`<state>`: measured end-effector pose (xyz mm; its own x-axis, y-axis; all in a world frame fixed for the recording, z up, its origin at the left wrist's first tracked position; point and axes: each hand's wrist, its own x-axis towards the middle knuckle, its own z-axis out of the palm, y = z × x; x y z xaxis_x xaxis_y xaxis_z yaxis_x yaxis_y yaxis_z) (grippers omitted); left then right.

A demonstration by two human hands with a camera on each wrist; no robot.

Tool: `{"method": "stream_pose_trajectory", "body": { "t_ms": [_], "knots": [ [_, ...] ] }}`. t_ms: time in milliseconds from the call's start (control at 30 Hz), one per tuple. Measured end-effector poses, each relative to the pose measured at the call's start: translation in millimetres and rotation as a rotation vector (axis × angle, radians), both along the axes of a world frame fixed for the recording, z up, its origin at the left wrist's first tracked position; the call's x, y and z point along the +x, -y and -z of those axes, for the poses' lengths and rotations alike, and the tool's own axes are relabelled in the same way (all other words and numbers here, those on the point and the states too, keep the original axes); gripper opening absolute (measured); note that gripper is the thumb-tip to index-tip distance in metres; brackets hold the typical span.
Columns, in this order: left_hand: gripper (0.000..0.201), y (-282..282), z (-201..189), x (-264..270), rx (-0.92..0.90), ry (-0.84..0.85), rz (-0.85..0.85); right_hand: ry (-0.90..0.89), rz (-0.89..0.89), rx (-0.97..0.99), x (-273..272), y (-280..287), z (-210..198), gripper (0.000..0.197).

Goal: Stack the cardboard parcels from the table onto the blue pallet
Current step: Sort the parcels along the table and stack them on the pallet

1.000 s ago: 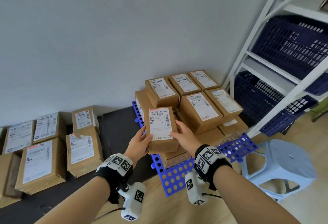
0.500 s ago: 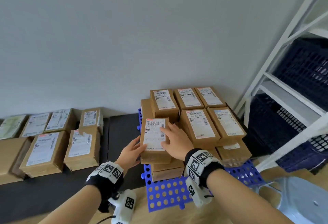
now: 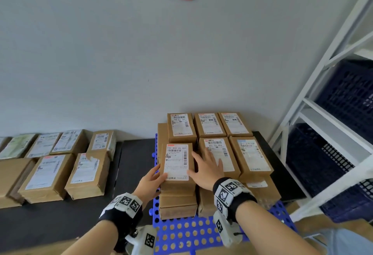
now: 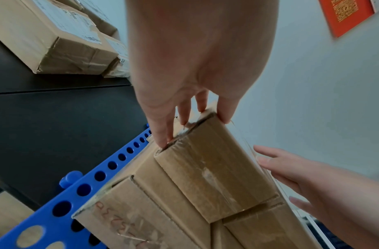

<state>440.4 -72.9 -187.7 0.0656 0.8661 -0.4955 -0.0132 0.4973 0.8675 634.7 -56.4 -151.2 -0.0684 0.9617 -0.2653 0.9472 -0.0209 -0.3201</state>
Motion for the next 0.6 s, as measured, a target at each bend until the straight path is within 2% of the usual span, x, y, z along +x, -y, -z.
{"method": "stream_pose_trajectory", "body": {
  "t_ms": [600],
  "knots": [
    [0.055, 0, -5, 35, 0.026, 0.019, -0.083, -0.013, -0.036, -0.025, 11, 1, -1, 0.064]
  ]
}}
